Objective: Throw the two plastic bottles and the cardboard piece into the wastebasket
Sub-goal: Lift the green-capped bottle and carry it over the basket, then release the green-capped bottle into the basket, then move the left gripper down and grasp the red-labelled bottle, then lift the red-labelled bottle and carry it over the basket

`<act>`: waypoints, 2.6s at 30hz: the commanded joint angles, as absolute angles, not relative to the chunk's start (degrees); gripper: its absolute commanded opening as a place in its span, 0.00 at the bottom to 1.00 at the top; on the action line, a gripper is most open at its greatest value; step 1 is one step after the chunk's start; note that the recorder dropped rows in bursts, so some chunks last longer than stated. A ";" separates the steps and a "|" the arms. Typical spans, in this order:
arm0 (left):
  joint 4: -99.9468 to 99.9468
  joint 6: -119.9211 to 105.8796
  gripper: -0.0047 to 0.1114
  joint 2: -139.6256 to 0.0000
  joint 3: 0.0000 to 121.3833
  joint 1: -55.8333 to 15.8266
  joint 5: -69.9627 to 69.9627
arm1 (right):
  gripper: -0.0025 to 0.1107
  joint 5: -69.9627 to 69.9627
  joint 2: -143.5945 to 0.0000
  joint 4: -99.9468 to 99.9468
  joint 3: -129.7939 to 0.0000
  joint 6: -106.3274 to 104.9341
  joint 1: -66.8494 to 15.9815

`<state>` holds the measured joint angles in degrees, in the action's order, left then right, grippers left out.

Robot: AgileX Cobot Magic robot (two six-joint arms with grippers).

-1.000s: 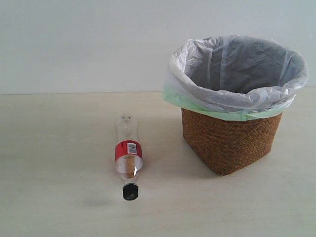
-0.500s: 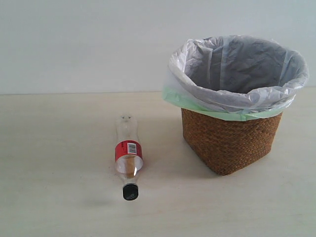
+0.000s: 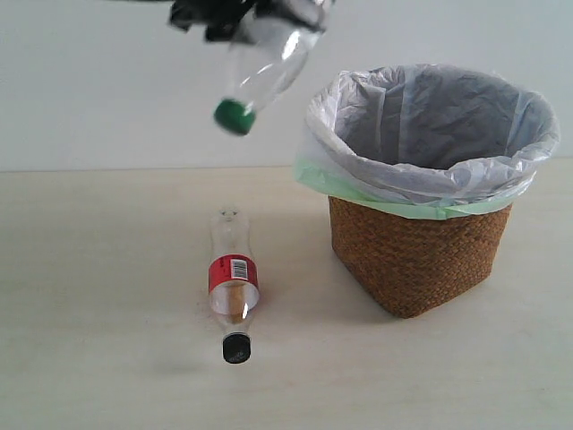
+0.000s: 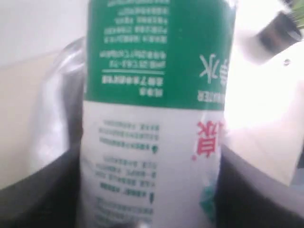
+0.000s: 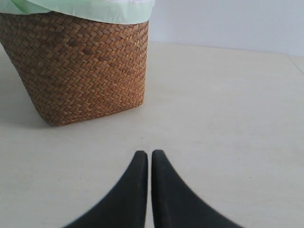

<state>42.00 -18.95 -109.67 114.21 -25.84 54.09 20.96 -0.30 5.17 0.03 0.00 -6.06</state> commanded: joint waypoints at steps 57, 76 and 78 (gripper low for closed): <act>6.81 15.44 0.69 -124.04 89.59 -27.30 39.45 | 0.02 20.71 0.00 5.28 0.00 0.00 -5.79; -5.92 18.34 0.07 -122.42 90.49 -26.38 47.28 | 0.02 20.71 0.00 5.28 0.00 0.00 -5.79; -14.91 23.06 0.07 -119.80 90.49 -26.38 50.05 | 0.02 20.71 0.00 5.28 0.00 0.00 -5.79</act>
